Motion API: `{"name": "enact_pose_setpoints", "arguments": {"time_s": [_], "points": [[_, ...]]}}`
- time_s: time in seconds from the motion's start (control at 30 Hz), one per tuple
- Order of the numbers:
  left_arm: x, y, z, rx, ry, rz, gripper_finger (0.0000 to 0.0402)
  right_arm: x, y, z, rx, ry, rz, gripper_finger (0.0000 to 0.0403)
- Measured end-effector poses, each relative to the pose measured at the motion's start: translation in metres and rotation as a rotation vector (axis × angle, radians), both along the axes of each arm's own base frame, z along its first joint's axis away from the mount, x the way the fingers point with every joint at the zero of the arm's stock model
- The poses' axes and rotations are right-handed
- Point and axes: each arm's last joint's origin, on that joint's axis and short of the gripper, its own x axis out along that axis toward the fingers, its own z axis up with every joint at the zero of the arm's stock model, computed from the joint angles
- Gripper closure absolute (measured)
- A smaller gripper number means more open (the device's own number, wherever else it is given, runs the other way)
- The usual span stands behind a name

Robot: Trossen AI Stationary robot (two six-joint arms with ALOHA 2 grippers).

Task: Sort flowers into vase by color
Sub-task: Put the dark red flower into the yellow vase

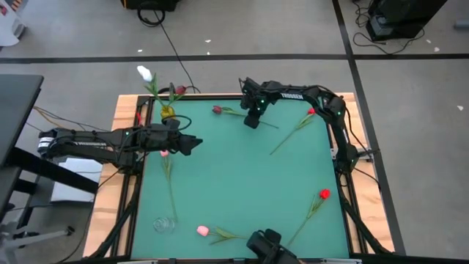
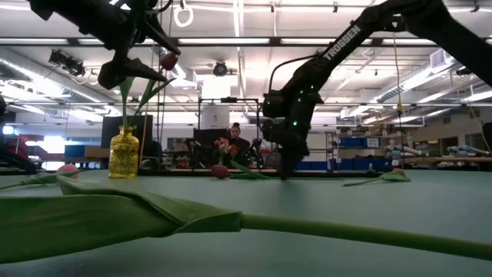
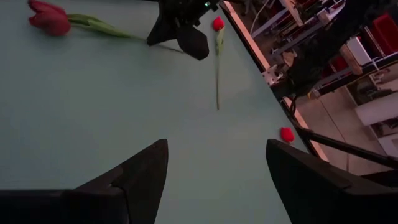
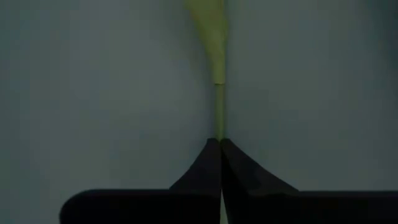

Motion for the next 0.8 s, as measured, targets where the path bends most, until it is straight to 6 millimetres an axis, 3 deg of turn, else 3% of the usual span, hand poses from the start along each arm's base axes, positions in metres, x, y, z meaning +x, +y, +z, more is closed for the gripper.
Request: {"name": "enact_pose_setpoints", "arguments": {"time_s": [0.1,0.3,0.47,0.63,0.8], "points": [[0.000,-0.001,0.000,0.000,-0.001,-0.007,0.0125,-0.004,0.002,0.021,-0.007,-0.036,-0.044,0.0399],[0.001,-0.001,0.001,0.023,-0.008,-0.018,0.0125,-0.013,0.015,0.093,0.029,-0.270,-0.109,0.0400],[0.004,0.006,0.012,0.171,-0.081,0.020,0.0125,-0.019,0.029,0.166,-0.010,-0.605,-0.133,0.0401],[0.006,0.021,0.038,0.410,-0.257,0.044,0.0125,-0.026,0.053,0.224,-0.073,-0.886,-0.056,0.0402],[0.009,0.030,0.052,0.559,-0.375,0.017,0.0125,-0.024,0.083,0.255,-0.101,-1.052,0.099,0.0402]]}}
